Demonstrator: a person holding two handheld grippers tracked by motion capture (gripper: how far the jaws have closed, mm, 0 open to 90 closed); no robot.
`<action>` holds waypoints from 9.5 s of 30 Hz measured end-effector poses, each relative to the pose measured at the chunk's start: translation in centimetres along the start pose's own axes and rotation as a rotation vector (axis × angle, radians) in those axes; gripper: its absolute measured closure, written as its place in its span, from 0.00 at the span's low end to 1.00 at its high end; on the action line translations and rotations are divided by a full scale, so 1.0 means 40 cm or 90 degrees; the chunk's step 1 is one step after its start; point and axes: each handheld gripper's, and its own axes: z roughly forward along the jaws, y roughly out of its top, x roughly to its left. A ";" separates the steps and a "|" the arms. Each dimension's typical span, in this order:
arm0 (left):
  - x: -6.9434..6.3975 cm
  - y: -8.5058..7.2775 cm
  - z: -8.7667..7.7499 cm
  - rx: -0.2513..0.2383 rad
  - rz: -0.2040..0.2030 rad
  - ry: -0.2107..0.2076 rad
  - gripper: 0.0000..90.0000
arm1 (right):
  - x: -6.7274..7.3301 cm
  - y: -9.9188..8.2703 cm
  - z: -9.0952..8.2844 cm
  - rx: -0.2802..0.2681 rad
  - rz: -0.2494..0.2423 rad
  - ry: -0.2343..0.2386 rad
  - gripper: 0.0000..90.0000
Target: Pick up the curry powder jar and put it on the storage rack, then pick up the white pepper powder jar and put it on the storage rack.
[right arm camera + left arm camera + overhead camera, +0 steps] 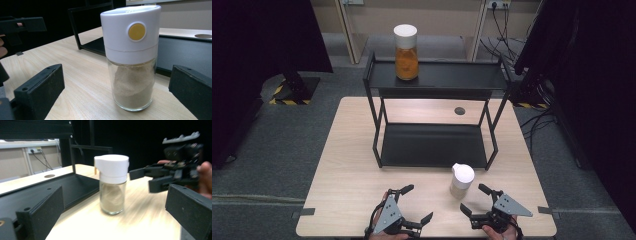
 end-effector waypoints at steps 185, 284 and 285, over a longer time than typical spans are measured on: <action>0.030 -0.041 -0.004 0.032 -0.074 0.022 0.02 | -0.008 0.644 0.201 -0.008 -0.102 0.061 0.34; 0.031 -0.041 -0.008 0.033 -0.079 0.010 0.02 | -0.022 0.875 0.501 -0.043 -0.064 -0.148 0.19; 0.031 -0.041 -0.008 0.034 -0.079 0.010 0.02 | -0.022 0.877 0.500 -0.040 -0.061 -0.149 0.15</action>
